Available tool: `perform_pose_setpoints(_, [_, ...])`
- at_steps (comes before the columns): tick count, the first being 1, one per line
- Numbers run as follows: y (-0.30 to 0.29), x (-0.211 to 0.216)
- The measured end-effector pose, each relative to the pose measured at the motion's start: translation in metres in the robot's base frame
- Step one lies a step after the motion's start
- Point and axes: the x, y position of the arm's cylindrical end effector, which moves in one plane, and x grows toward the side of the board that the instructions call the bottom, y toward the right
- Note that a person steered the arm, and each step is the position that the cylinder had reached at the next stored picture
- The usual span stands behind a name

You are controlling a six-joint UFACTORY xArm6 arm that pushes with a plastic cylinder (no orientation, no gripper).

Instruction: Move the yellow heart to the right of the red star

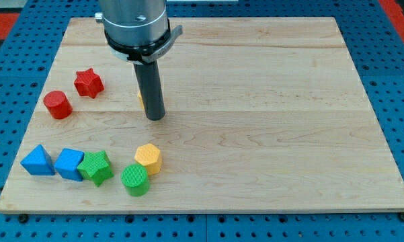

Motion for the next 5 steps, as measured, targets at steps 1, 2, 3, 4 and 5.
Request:
perform_pose_setpoints(1, [0.019, -0.008])
perform_pose_setpoints(2, [0.021, -0.017])
perform_pose_setpoints(3, [-0.027, -0.032])
perform_pose_setpoints(4, [-0.098, -0.033])
perform_pose_setpoints(5, [-0.143, -0.027])
